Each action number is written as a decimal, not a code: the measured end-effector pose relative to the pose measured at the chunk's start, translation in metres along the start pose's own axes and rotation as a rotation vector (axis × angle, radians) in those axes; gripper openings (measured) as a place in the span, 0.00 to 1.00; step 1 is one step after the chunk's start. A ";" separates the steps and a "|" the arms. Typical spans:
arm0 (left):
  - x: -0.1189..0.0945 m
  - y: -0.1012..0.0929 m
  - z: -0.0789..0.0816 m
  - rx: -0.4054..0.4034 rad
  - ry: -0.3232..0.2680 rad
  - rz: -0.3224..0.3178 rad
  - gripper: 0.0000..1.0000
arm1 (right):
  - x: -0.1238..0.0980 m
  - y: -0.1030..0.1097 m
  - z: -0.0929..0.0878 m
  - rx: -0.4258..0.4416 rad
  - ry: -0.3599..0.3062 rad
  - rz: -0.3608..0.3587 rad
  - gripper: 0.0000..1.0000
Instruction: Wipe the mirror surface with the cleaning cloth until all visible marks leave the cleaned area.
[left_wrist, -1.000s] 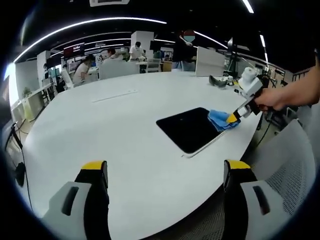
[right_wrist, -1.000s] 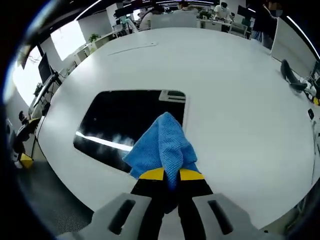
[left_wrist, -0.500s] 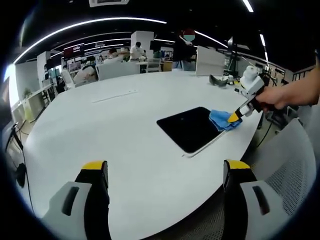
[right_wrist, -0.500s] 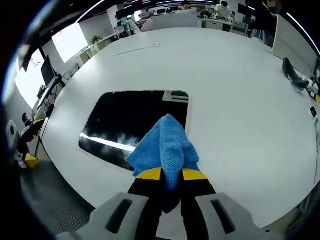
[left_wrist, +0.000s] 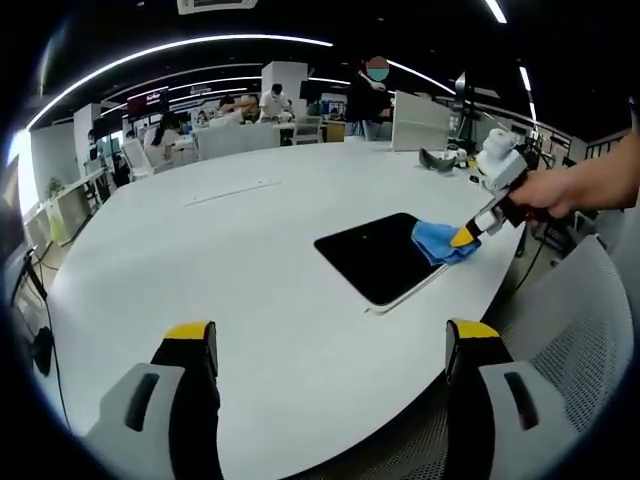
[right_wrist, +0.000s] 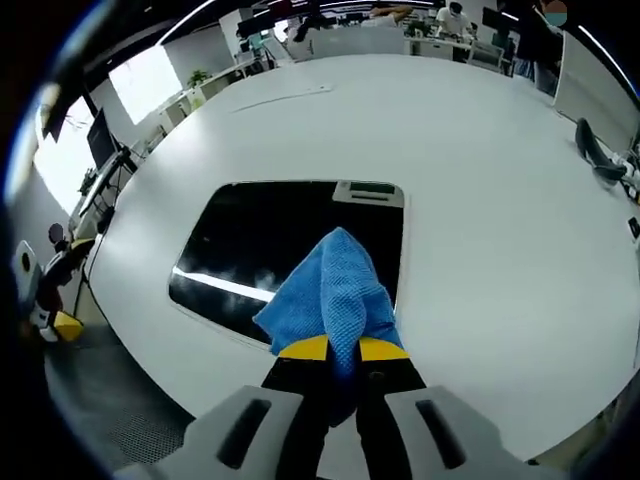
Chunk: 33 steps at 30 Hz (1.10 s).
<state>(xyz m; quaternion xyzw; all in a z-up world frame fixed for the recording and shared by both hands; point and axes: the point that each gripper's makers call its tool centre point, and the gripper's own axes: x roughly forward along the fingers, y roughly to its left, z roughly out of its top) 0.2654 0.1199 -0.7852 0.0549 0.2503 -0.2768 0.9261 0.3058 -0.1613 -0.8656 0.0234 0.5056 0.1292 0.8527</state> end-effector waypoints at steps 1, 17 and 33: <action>0.000 0.000 0.000 0.000 0.001 0.000 0.94 | 0.001 0.002 0.000 0.013 0.004 0.004 0.03; -0.001 0.000 -0.001 0.002 0.001 -0.007 0.94 | 0.009 0.034 0.001 0.078 0.039 0.056 0.03; -0.001 -0.005 -0.001 0.000 0.006 -0.025 0.94 | 0.018 0.074 0.006 0.034 0.048 0.087 0.03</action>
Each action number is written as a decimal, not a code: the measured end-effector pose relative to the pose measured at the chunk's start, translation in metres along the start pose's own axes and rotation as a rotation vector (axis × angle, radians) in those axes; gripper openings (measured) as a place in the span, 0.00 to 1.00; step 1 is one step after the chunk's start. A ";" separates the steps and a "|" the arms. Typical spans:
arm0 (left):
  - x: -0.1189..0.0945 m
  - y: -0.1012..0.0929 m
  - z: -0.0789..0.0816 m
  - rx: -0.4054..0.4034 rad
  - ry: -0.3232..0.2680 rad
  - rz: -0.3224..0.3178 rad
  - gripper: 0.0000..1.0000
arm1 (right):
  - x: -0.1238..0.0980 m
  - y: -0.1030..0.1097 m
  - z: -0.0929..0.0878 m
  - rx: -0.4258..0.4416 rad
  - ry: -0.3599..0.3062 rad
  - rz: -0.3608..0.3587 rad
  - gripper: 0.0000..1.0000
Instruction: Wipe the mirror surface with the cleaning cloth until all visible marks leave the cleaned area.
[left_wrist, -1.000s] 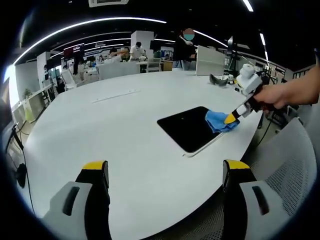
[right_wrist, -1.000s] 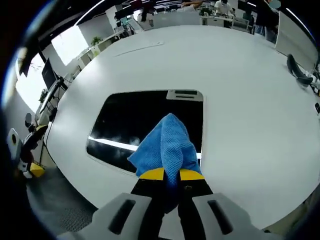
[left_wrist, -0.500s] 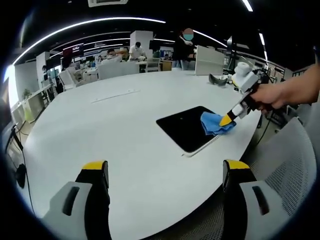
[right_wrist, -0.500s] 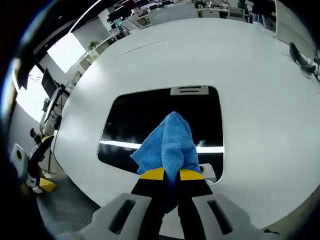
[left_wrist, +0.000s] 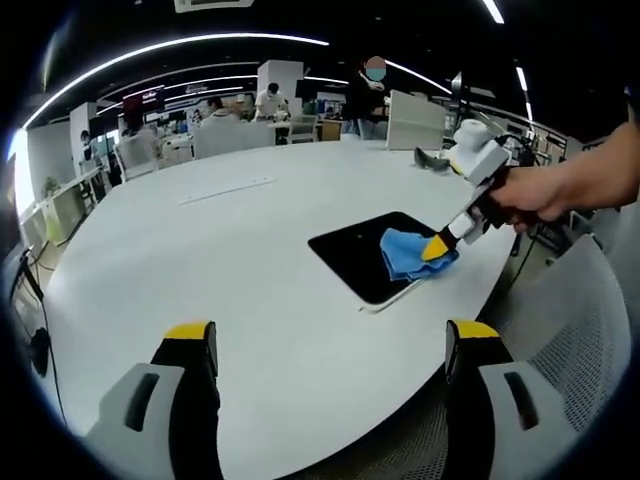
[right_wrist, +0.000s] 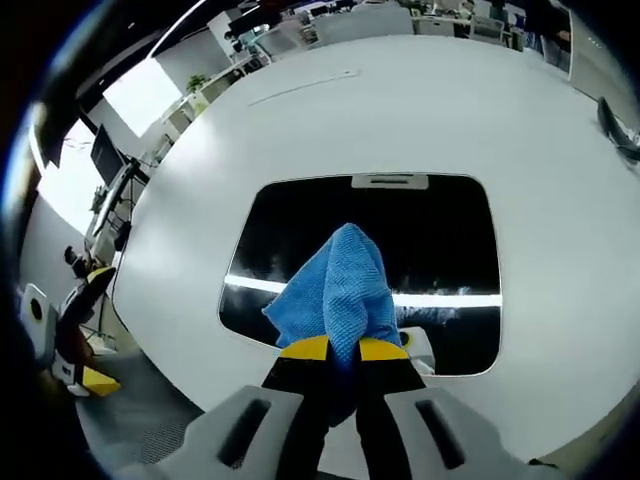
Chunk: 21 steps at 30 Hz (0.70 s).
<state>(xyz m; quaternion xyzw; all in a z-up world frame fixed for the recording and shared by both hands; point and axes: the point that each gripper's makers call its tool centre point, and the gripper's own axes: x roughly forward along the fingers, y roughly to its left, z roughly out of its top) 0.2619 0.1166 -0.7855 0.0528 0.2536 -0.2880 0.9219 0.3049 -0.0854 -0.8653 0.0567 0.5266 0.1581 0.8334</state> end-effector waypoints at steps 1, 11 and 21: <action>0.000 0.000 0.000 0.000 0.001 -0.002 0.94 | 0.001 0.002 0.000 -0.016 -0.001 -0.007 0.03; 0.000 0.000 0.000 0.000 0.003 -0.002 0.93 | 0.008 0.023 0.003 -0.030 -0.014 -0.008 0.03; -0.001 -0.005 -0.001 0.005 0.007 -0.013 0.92 | 0.015 0.044 0.005 -0.035 -0.020 -0.020 0.03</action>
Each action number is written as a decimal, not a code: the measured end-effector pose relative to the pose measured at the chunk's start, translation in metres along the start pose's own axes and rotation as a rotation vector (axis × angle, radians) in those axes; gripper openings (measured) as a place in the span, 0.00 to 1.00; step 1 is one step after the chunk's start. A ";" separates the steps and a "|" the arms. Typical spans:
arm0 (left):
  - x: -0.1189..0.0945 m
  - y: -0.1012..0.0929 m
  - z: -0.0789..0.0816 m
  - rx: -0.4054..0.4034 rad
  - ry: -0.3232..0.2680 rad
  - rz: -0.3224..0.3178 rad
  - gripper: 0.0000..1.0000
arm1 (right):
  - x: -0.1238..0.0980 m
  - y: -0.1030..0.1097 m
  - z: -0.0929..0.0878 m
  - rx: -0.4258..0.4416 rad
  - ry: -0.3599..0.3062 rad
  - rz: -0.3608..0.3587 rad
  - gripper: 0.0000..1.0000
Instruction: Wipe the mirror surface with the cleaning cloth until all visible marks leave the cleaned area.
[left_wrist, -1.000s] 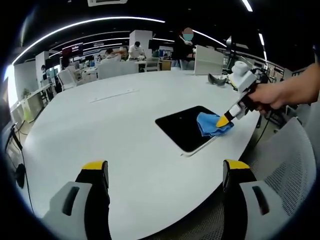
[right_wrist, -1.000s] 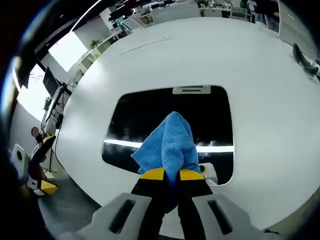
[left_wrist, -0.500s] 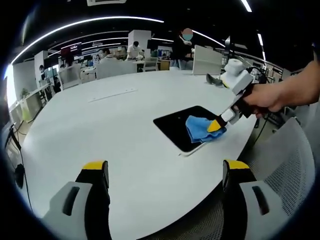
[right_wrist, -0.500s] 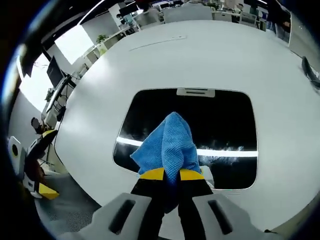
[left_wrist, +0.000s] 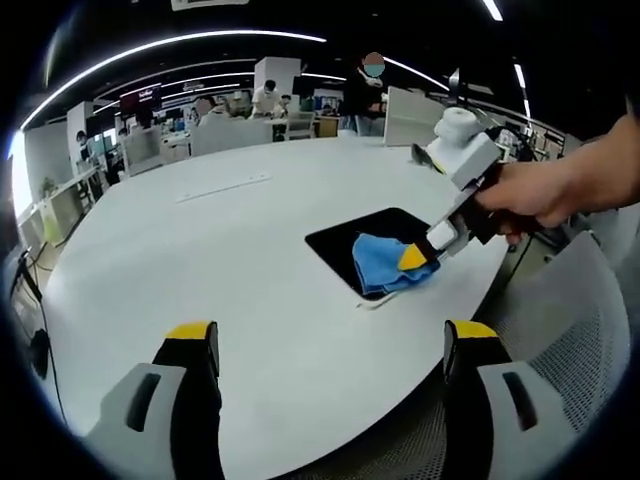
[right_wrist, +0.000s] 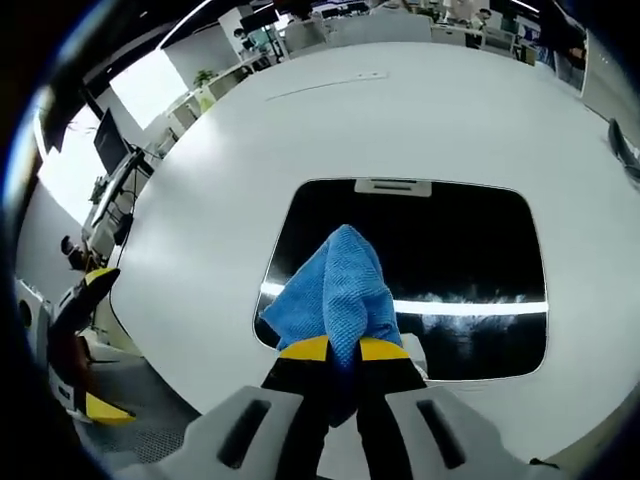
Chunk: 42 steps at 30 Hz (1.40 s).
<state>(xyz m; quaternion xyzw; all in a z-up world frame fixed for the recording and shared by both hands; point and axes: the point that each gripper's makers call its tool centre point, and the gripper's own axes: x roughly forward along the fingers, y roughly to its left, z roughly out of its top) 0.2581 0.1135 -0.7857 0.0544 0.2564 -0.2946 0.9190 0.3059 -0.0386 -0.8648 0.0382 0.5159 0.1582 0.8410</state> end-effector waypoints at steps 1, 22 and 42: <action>0.000 0.000 0.001 -0.001 -0.004 -0.001 0.92 | 0.000 0.000 0.000 -0.016 0.000 -0.009 0.03; 0.001 -0.001 0.002 -0.021 -0.009 -0.021 0.99 | 0.013 0.039 0.004 -0.002 0.005 0.019 0.03; 0.001 0.002 0.004 -0.021 -0.019 -0.013 0.99 | 0.015 0.041 0.007 -0.017 0.018 0.022 0.03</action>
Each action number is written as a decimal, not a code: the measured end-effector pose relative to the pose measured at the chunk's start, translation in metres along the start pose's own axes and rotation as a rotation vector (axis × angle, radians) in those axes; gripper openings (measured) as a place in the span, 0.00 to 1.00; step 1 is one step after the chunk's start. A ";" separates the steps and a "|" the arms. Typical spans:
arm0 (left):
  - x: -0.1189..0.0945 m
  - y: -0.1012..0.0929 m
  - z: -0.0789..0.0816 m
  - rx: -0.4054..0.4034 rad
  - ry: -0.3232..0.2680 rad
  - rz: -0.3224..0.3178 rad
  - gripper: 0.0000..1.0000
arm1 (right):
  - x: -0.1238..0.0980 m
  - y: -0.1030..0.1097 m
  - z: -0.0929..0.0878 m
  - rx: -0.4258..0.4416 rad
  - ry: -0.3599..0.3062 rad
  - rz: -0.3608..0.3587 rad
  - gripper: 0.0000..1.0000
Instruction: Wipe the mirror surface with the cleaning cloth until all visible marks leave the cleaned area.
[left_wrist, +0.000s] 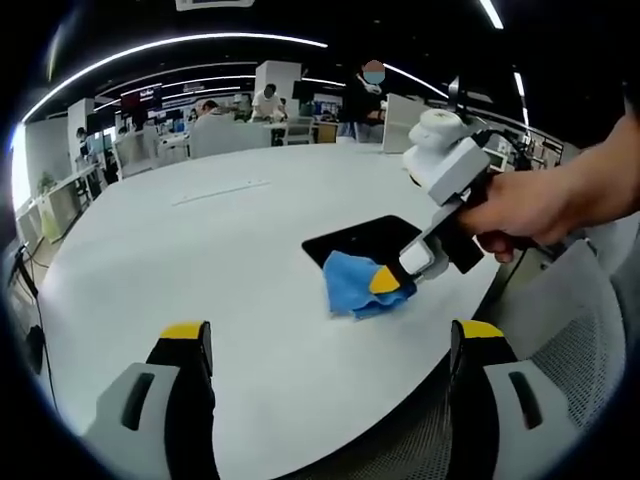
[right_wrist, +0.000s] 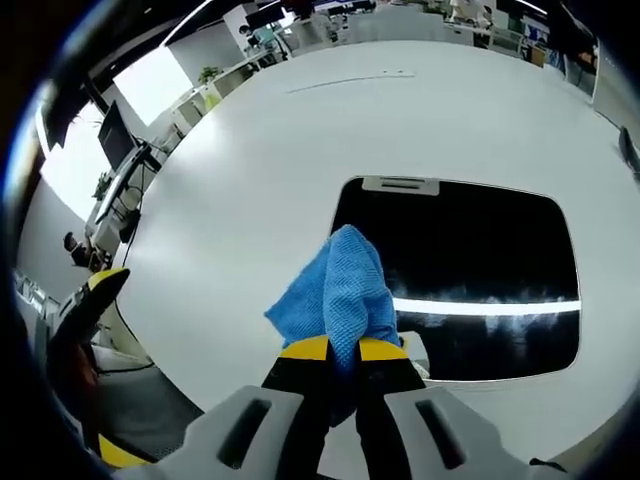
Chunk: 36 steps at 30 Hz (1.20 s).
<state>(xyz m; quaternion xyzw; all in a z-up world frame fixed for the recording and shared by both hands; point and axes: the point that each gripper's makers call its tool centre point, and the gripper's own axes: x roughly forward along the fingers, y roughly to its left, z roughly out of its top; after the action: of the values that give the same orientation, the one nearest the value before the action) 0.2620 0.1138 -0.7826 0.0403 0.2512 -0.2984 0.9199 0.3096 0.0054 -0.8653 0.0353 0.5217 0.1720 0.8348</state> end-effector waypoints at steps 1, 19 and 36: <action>0.000 0.000 0.000 -0.001 0.000 0.000 0.99 | 0.001 0.000 0.002 -0.019 0.000 0.001 0.03; 0.000 -0.001 -0.001 0.001 0.005 0.001 0.99 | 0.018 -0.015 0.042 -0.036 0.009 -0.027 0.03; 0.001 0.000 -0.003 -0.002 0.014 0.003 0.99 | 0.032 -0.027 0.075 -0.099 -0.006 -0.039 0.03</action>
<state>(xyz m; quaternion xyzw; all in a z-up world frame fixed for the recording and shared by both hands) 0.2610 0.1140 -0.7859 0.0421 0.2580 -0.2964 0.9186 0.3956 -0.0006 -0.8656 -0.0155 0.5105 0.1811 0.8404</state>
